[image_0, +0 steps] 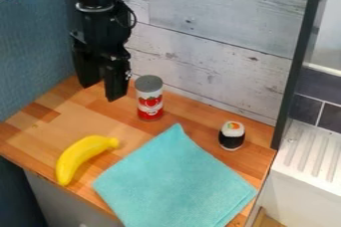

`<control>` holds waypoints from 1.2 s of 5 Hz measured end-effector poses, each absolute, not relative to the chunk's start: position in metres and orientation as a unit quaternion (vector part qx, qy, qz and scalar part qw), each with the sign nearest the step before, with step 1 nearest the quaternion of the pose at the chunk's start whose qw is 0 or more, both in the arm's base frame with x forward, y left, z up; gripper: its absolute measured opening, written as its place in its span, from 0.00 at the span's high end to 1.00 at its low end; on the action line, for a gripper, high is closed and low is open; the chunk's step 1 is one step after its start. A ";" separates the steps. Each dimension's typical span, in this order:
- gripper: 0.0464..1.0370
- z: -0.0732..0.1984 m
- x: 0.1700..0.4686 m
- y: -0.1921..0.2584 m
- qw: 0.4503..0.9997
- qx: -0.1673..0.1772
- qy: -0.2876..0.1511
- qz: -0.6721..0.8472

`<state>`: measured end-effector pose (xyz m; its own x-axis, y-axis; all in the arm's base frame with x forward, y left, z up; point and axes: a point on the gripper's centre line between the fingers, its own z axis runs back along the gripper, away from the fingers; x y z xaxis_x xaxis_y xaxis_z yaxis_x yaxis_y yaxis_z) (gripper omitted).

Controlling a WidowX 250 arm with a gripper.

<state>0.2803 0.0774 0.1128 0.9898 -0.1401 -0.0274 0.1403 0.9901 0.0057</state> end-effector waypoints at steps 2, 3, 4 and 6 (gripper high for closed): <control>0.04 0.110 0.292 0.050 0.997 0.005 0.019 -0.072; 0.04 0.106 0.307 0.023 0.996 0.009 0.020 -0.086; 0.04 0.099 0.318 0.012 0.996 -0.018 0.020 -0.087; 0.04 0.083 0.340 -0.001 0.996 -0.049 0.001 -0.068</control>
<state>0.3402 -0.0014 0.0832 0.9909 -0.1348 0.0041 0.1345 0.9860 -0.0985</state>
